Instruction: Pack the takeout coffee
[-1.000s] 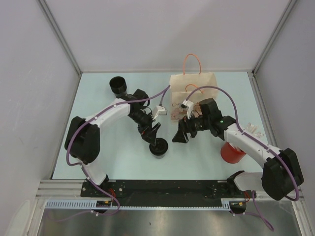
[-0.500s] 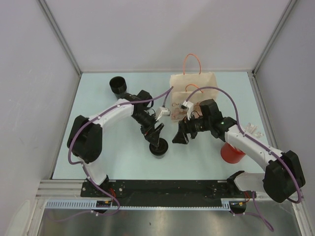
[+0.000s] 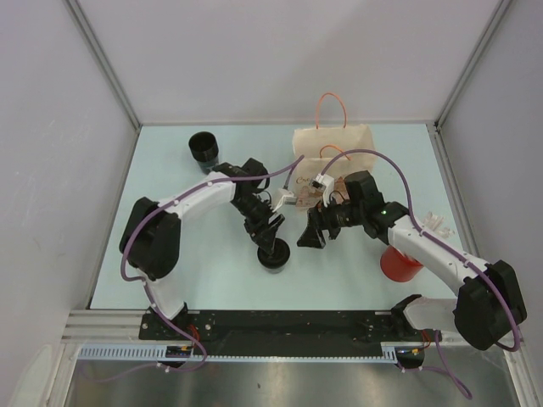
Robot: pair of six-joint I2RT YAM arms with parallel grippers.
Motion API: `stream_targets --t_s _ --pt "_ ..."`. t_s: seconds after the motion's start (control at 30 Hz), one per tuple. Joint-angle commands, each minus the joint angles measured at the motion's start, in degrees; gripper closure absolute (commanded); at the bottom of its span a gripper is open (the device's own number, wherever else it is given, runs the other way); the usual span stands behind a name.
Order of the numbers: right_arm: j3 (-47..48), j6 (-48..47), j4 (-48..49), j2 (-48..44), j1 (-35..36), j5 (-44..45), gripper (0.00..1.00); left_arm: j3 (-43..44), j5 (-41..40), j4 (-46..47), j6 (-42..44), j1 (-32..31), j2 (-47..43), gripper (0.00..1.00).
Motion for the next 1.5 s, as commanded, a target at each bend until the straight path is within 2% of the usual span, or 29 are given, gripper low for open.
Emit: stream_targets --t_s 0.0,0.1,0.2,0.33,0.7,0.87,0.97,1.47 --pt "-0.3 -1.0 1.9 -1.6 0.3 0.2 0.14 -0.2 -2.3 0.1 -0.2 -1.0 0.5 0.4" --pt "-0.3 -0.9 2.0 -1.8 0.3 0.3 0.14 0.1 -3.0 -0.2 -0.1 -1.4 0.8 0.53" --pt "-0.3 -0.7 2.2 -1.8 0.5 0.1 0.15 1.1 -3.7 -0.9 0.3 -1.5 0.9 0.6" --pt "-0.1 -0.3 2.9 -1.8 0.6 -0.6 0.16 2.9 -4.5 -2.8 1.9 -1.4 1.5 0.63" --pt "0.2 -0.7 3.4 1.7 2.4 -1.3 0.18 4.0 -7.9 -3.0 3.0 -1.5 4.5 0.54" --pt "-1.1 2.8 6.2 5.2 2.7 -2.2 0.21 3.3 -10.1 -0.7 3.5 -1.5 4.6 0.52" --pt "-1.3 5.4 7.8 7.6 2.9 -3.3 0.3 3.2 -10.1 0.4 3.3 -1.4 5.0 0.52" --pt "-3.5 11.8 14.4 12.8 3.8 -1.1 0.57 0.8 -11.0 3.2 2.7 -1.5 4.4 0.51"
